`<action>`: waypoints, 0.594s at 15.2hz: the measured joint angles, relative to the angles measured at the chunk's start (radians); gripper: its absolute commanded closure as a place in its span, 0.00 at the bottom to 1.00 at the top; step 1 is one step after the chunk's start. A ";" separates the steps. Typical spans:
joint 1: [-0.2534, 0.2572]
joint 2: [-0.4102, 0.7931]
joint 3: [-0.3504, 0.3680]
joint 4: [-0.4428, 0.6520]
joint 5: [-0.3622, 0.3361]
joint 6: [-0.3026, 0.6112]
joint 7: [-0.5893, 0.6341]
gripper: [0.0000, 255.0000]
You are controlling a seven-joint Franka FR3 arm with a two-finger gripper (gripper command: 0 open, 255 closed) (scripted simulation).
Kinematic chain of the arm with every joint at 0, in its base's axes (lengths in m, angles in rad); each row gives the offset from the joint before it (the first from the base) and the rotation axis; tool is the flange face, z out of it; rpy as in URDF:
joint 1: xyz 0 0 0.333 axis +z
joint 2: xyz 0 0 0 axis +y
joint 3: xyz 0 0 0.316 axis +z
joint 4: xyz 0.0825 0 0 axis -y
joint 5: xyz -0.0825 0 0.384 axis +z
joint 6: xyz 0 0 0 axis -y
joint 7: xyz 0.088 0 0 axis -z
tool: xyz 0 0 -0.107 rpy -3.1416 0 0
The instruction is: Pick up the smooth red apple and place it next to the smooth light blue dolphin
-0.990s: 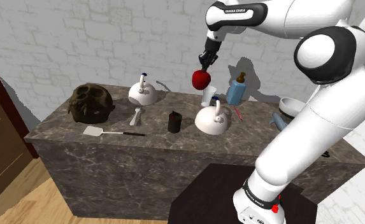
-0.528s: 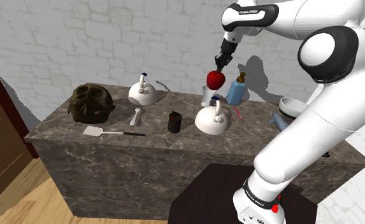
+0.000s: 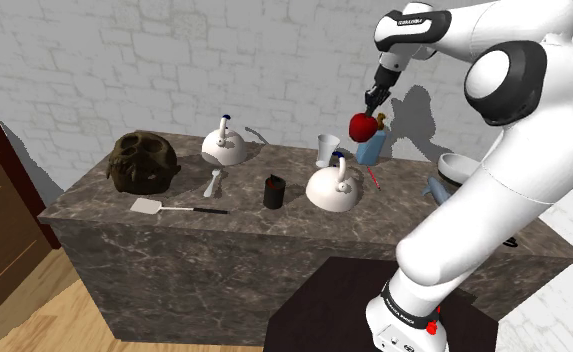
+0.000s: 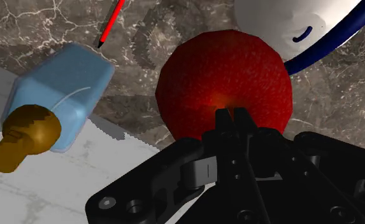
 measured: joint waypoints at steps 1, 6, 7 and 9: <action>-0.009 0.007 -0.013 0.002 0.004 0.003 -0.024 1.00; -0.065 0.059 -0.088 0.072 0.035 -0.032 -0.159 1.00; -0.075 0.078 -0.101 0.094 0.046 -0.040 -0.183 1.00; -0.105 0.127 -0.133 0.143 0.074 -0.054 -0.247 1.00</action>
